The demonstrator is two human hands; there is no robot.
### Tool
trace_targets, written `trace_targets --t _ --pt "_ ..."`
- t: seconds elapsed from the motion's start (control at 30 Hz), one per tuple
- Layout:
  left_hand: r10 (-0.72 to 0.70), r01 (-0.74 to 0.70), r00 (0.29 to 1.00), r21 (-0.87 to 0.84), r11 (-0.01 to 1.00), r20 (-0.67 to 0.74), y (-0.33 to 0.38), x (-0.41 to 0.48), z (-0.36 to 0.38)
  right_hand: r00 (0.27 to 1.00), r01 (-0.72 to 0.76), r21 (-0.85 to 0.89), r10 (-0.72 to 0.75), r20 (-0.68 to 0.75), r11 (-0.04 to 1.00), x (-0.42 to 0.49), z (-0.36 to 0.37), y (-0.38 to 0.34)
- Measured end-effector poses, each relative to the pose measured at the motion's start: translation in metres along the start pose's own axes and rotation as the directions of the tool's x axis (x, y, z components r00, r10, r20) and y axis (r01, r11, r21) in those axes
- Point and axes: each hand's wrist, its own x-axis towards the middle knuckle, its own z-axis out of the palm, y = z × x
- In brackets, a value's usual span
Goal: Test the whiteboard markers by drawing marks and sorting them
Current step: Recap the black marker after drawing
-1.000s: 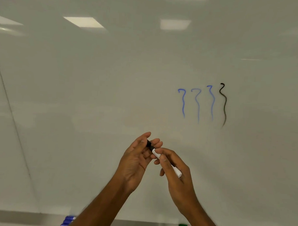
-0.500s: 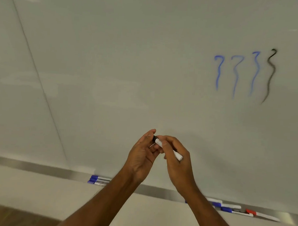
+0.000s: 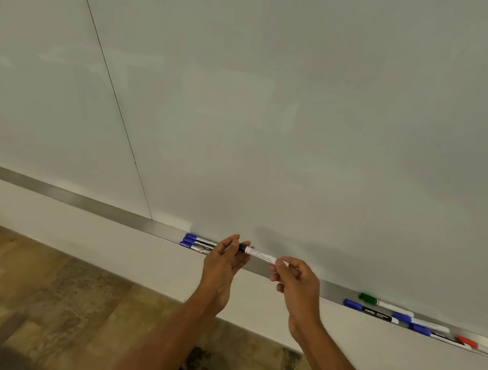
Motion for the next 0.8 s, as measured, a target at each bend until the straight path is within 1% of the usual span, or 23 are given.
trace_targets --t 0.07,0.1,0.13,0.17,0.23,0.27,0.33,0.43,0.5,0.57,0.67,0.8 --pt "0.028 -0.014 0.994 0.131 0.991 -0.108 -0.008 0.016 -0.022 0.998 -0.060 -0.011 0.059 -0.015 0.998 0.017 0.012 0.017" --pt "0.076 -0.036 0.985 0.245 0.969 -0.154 -0.013 0.023 -0.034 0.996 -0.085 -0.018 0.085 -0.026 0.996 0.027 0.017 0.025" --pt "0.143 -0.066 0.973 0.379 0.923 -0.179 -0.018 0.030 -0.046 0.993 -0.109 -0.027 0.108 -0.038 0.994 0.037 0.021 0.033" --pt "0.212 -0.092 0.961 0.517 0.851 -0.177 -0.023 0.034 -0.059 0.991 -0.130 -0.042 0.128 -0.047 0.991 0.048 0.025 0.040" --pt "0.309 -0.141 0.946 0.741 0.657 -0.094 -0.032 0.042 -0.081 0.986 -0.162 -0.095 0.158 -0.049 0.982 0.067 0.033 0.055" --pt "0.323 -0.169 0.946 0.812 0.558 -0.025 -0.037 0.045 -0.091 0.985 -0.171 -0.129 0.166 -0.045 0.977 0.075 0.037 0.063" --pt "0.293 -0.251 0.945 0.898 0.363 0.145 -0.046 0.050 -0.104 0.984 -0.177 -0.187 0.172 -0.043 0.966 0.090 0.043 0.076" --pt "0.196 -0.411 0.899 0.909 0.070 0.391 -0.060 0.063 -0.111 0.983 -0.182 -0.257 0.174 -0.055 0.949 0.108 0.049 0.093" --pt "0.122 -0.503 0.853 0.862 -0.062 0.507 -0.068 0.075 -0.107 0.984 -0.180 -0.290 0.168 -0.065 0.940 0.116 0.051 0.101" --pt "0.052 -0.533 0.837 0.833 -0.146 0.544 -0.072 0.085 -0.099 0.985 -0.173 -0.331 0.159 -0.069 0.927 0.123 0.054 0.107" --pt "0.010 -0.552 0.822 0.800 -0.236 0.570 -0.080 0.099 -0.086 0.984 -0.179 -0.366 0.163 -0.075 0.913 0.132 0.055 0.112" --pt "-0.051 -0.531 0.838 0.791 -0.304 0.543 -0.094 0.117 -0.083 0.987 -0.156 -0.444 0.155 -0.039 0.882 0.141 0.055 0.123"
